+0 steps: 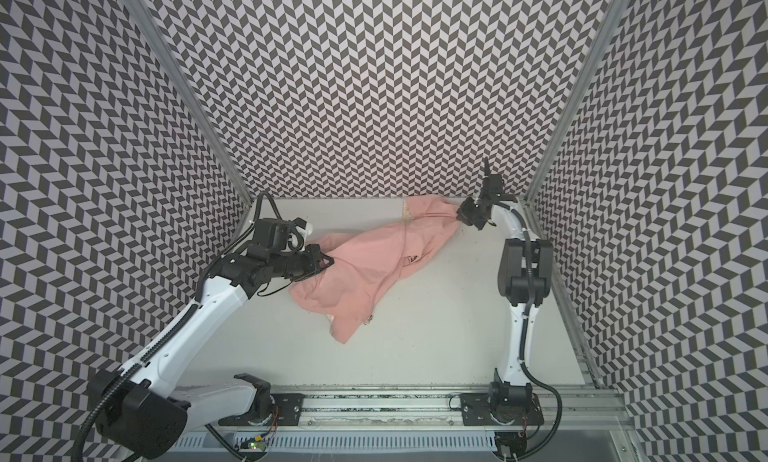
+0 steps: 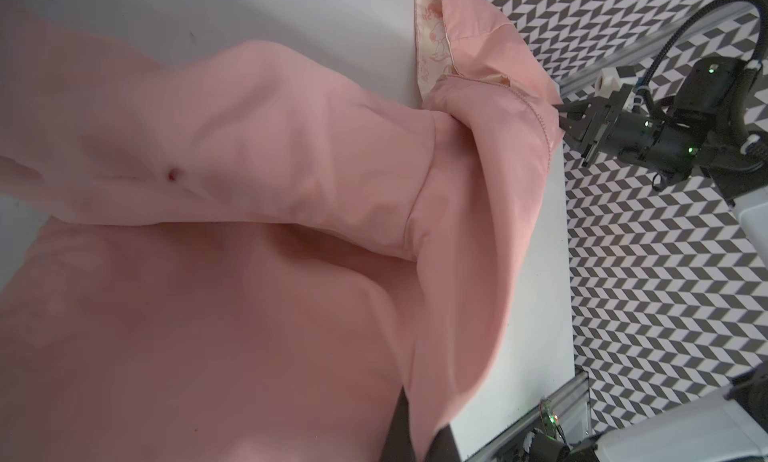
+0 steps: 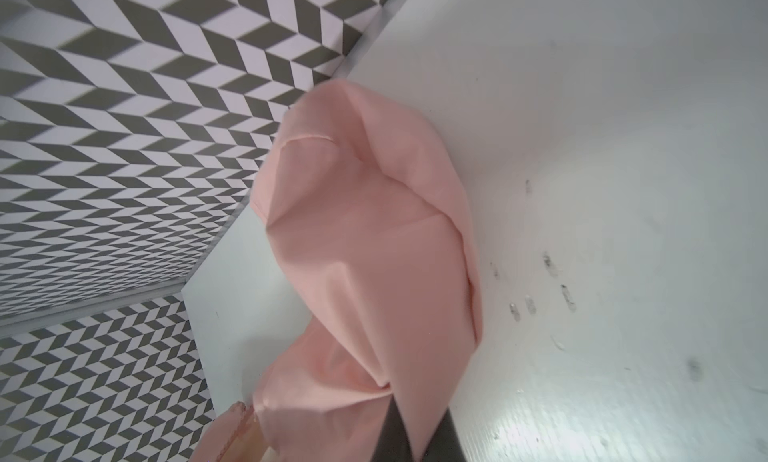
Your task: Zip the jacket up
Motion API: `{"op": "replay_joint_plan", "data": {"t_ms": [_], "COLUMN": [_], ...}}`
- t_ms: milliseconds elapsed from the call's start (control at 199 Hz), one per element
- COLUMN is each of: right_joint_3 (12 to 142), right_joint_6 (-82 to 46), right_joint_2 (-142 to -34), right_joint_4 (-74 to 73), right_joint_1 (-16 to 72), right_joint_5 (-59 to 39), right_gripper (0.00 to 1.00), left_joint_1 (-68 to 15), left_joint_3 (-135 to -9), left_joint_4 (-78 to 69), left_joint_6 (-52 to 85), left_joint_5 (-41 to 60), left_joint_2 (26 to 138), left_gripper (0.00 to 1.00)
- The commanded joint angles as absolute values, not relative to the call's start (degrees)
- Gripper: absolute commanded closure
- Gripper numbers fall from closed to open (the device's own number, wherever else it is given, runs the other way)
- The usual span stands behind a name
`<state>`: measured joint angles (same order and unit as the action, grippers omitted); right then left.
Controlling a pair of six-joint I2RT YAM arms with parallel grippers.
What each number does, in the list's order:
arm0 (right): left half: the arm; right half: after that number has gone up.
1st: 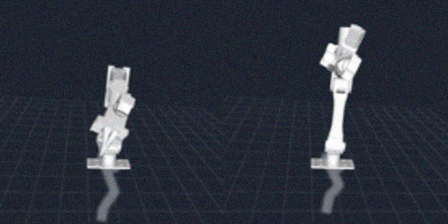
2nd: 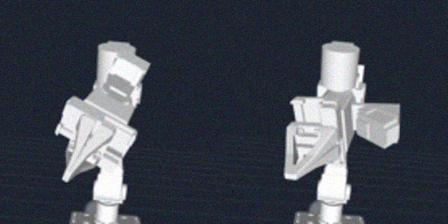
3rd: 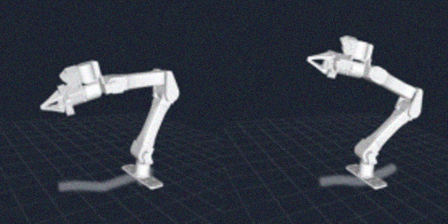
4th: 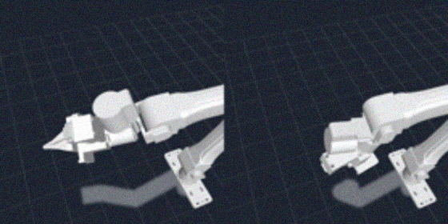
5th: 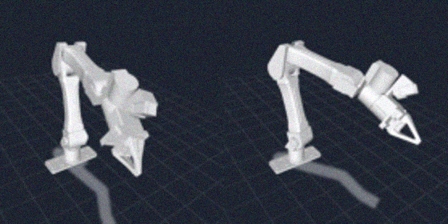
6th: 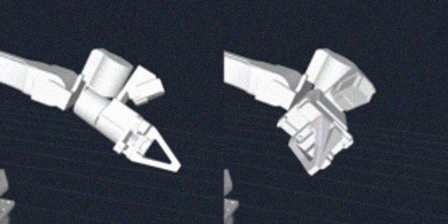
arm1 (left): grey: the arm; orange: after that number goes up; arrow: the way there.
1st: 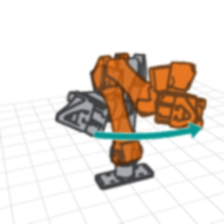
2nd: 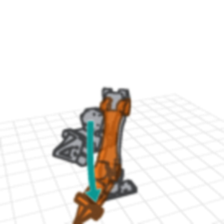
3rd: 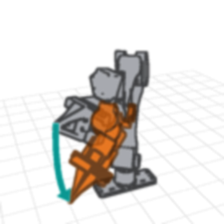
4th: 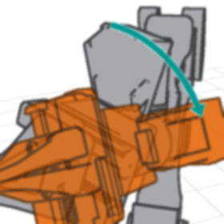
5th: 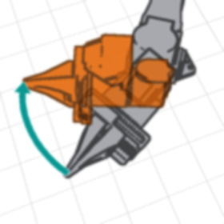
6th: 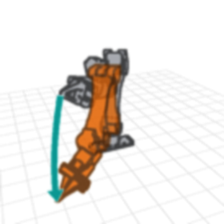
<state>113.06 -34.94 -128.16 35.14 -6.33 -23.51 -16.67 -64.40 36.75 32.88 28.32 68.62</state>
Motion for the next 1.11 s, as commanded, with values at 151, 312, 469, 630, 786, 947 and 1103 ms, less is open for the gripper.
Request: {"op": "replay_joint_plan", "data": {"t_ms": [151,312,469,630,786,947,1103], "right_joint_3": [117.9,105.4,91.2,81.0,77.7,79.8,84.7], "right_joint_6": [-32.8,-33.4,-33.0,-32.0,-32.4,-33.9,-32.9], "right_joint_2": [-128.2,-119.7,-108.5,-102.1,-104.7,-111.7,-115.5], "right_joint_4": [43.0,36.1,28.9,25.2,23.6,21.9,23.8], "right_joint_1": [-7.8,-6.1,-2.7,6.0,13.3,15.1,15.0], "right_joint_5": [-18.9,-20.3,-22.8,-23.1,-20.2,-20.6,-19.7], "right_gripper": [0.62,0.19,0.13,0.14,0.12,0.15,0.48], "left_joint_1": [-15.9,-15.8,-15.7,-15.5,-15.5,-15.4,-15.5], "left_joint_3": [-61.3,-61.7,-63.7,-63.0,-61.2,-59.7,-58.2], "left_joint_4": [36.5,32.4,32.4,32.0,31.0,30.7,30.2], "left_joint_6": [33.0,33.8,33.0,33.0,33.6,33.7,33.9], "left_joint_5": [28.6,28.2,27.6,26.9,27.4,28.4,29.8], "left_joint_2": [68.8,73.2,75.5,75.9,75.5,74.3,72.6], "left_gripper": [1.0,1.0,1.0,1.0,1.0,1.0,1.0]}}
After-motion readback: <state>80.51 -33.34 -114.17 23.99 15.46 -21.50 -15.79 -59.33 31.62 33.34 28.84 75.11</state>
